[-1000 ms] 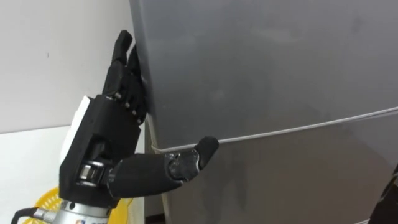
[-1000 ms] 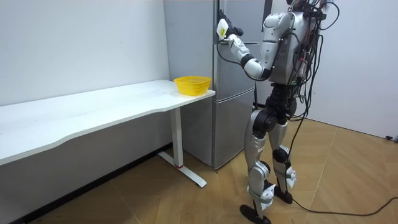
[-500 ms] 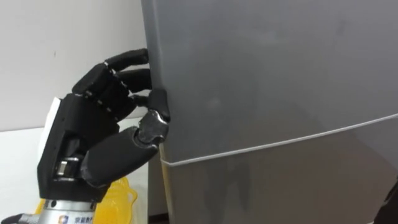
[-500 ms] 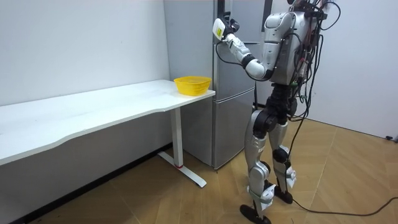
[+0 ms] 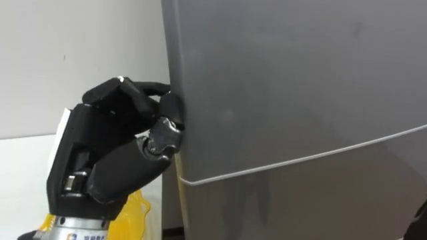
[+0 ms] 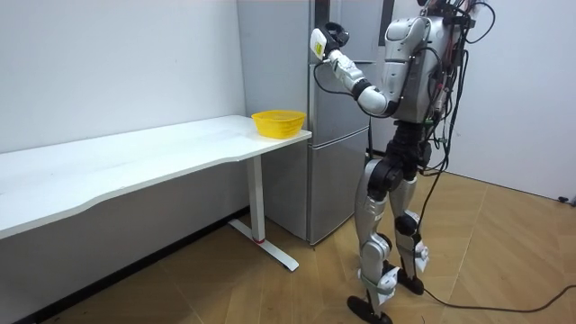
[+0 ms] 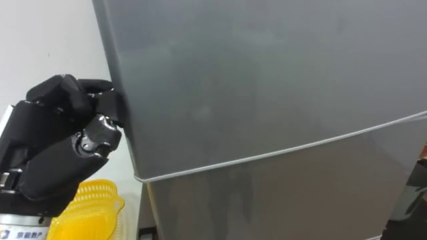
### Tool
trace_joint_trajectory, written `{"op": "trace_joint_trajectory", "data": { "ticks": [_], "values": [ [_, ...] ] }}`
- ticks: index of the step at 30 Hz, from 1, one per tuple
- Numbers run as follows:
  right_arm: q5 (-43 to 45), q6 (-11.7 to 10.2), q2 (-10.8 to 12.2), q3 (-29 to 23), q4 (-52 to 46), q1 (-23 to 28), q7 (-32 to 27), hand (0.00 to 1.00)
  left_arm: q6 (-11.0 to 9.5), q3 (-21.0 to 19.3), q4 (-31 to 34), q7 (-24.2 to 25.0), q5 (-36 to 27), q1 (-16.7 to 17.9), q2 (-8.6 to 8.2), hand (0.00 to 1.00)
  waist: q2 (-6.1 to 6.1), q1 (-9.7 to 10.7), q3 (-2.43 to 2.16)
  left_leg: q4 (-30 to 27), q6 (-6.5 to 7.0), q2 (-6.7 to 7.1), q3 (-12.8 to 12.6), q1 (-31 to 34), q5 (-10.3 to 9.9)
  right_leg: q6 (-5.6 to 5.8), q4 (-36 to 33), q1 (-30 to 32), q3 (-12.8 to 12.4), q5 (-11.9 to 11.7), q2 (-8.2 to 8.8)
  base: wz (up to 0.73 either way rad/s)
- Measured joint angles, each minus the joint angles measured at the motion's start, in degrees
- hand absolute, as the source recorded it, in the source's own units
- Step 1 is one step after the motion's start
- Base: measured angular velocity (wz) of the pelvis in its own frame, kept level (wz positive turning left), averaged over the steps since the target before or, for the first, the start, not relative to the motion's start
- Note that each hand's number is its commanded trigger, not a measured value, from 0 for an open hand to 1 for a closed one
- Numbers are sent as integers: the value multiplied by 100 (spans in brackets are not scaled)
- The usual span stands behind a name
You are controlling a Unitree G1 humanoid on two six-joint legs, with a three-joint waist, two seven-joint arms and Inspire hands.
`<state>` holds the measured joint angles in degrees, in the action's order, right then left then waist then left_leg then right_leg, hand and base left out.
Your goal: Retrieve from the upper fridge
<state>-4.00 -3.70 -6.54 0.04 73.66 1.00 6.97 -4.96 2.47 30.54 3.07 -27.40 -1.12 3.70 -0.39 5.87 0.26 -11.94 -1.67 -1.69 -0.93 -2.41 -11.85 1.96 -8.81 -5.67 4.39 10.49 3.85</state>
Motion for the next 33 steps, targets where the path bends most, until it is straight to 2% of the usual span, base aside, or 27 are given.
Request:
{"op": "trace_joint_trajectory", "data": {
  "ticks": [2,10,12,16,20,21,22,26,30,33],
  "values": [
    [1,2,-5,57,4,-48,-1,0,9,104,-6,88,-493,17,10,100,15,9,2,-82,6,0,16,92,-6,1,-1,29,50,-3,3,11],
    [234,10,-60,330,-198,-102,74,0,29,456,-74,522,-1674,88,26,100,103,10,31,-158,21,14,45,233,-13,22,-6,77,12,-39,6,5],
    [257,9,-61,338,-242,-103,98,0,39,518,-111,710,-1944,96,19,100,123,13,26,-183,29,22,58,274,-10,21,-6,84,4,-50,11,6],
    [229,10,-63,381,-235,-111,161,0,27,610,-131,1099,-2173,95,22,100,181,48,29,-315,59,42,113,394,-20,24,-7,103,-60,-63,18,12],
    [194,10,-98,407,-238,-140,194,0,-102,780,-128,1348,-2254,44,-42,100,252,97,13,-387,74,45,116,475,-31,64,-14,156,-106,-91,17,7],
    [177,10,-105,491,-237,-177,192,0,-209,905,-127,1394,-2325,-36,-89,100,269,177,14,-391,79,47,114,490,-28,69,-15,153,-104,-104,18,3],
    [157,10,-103,567,-235,-219,195,0,-222,1091,-129,1473,-2444,-142,-109,100,275,237,9,-390,82,47,107,489,-26,74,-16,141,-103,-114,18,0],
    [186,10,-100,778,-235,-279,187,0,-243,1625,-128,2228,-2711,-153,-14,100,260,317,11,-415,89,40,46,493,-27,75,-15,153,-102,-139,19,-8],
    [183,22,-100,974,-239,-366,182,0,43,2248,-131,2768,-2746,-437,-14,100,282,393,26,-517,134,32,-37,559,-66,88,-8,184,-105,-192,27,-11],
    [181,131,-87,1015,-254,-425,172,0,354,2627,-167,3124,-2752,-803,-17,100,289,573,59,-542,143,27,-104,553,-71,93,-7,191,-135,-209,33,-14]
  ]
}}
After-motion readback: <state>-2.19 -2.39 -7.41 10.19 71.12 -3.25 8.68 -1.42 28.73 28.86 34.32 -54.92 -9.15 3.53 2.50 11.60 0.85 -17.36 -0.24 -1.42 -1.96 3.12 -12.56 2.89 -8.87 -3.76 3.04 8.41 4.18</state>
